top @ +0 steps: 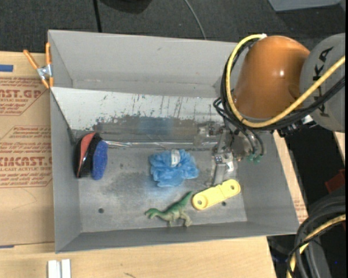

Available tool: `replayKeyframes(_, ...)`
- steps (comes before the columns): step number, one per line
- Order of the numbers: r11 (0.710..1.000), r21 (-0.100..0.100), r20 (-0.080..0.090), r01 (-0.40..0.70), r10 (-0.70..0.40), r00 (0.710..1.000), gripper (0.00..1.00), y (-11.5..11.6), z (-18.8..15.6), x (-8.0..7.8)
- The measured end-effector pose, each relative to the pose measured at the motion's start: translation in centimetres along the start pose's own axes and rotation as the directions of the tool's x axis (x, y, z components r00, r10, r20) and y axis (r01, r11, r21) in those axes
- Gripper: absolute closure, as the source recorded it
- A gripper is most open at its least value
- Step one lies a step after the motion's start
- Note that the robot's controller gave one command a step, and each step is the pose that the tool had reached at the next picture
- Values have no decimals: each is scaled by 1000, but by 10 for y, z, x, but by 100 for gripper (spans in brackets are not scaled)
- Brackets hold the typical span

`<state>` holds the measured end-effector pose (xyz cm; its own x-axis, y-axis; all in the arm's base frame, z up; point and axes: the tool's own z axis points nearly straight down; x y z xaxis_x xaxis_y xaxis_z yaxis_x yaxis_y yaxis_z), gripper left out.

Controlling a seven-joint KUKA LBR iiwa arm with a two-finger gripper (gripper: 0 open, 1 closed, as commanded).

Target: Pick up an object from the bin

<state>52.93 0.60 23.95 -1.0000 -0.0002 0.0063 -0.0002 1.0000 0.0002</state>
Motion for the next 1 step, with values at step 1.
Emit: replayKeyframes(1,1000,0,8,0,0,1000,0,0,-5,-1)
